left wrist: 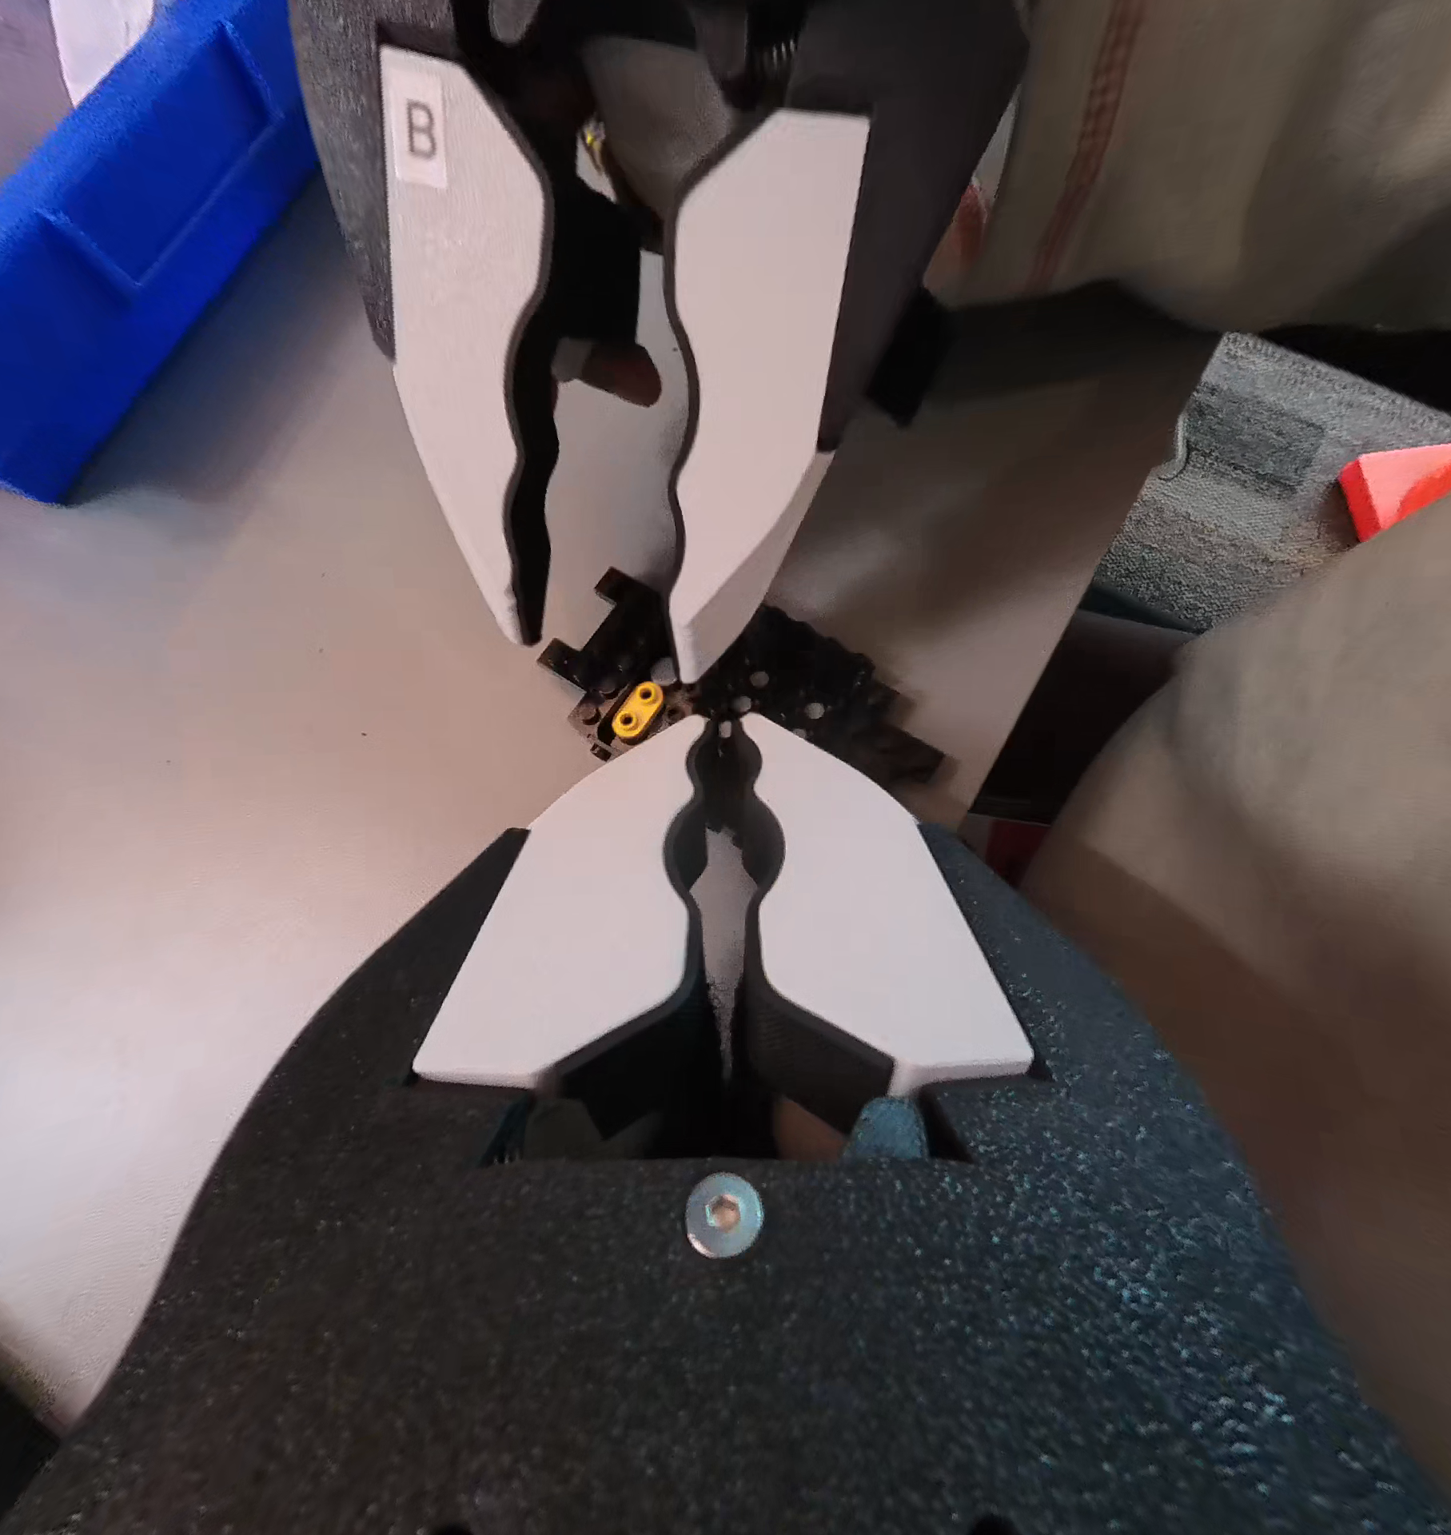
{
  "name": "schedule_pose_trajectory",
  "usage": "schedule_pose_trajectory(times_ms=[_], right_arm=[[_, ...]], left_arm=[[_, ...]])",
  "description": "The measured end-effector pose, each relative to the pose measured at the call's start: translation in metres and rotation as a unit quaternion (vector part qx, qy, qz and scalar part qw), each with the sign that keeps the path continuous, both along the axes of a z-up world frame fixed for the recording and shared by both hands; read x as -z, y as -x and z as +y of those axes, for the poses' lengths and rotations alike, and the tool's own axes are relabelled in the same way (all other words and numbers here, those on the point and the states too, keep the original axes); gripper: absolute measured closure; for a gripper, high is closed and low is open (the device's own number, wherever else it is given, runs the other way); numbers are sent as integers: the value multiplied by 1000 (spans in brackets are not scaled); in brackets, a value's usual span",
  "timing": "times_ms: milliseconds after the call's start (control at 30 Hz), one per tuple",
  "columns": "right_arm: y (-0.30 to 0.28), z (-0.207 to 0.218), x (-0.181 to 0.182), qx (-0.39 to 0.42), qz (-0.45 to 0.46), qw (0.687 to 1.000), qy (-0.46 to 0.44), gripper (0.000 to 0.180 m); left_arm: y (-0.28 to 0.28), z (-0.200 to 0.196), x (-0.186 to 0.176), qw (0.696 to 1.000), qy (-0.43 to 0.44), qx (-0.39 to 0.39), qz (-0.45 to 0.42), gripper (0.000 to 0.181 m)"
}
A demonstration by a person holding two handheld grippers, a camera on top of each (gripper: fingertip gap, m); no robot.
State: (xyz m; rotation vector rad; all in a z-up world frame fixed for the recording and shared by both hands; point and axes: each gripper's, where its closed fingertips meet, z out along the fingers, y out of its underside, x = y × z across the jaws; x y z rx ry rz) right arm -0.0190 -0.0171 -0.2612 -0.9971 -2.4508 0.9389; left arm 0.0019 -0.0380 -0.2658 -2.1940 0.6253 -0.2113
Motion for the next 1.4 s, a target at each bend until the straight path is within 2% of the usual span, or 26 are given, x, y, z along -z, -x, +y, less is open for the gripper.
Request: schedule_pose_trajectory(times_ms=[133,567,900,1100,1400], right_arm=[[3,-1,11,-41,-4,999,-19,149],[2,0,17,-2,-21,1000,-13,155],[-2,0,19,-50,-68,995,-47,157],[-4,0,17,-56,9,995,-78,159],[-5,0,13,-18,75,997,-11,160]], left_arm=[[6,0,8,1000,2,-10,28,179],[4,4,10,999,-10,2,33,181],[3,4,10,999,-15,15,40,181],[3,4,10,998,-14,34,41,181],[3,4,10,998,-16,42,41,181]])
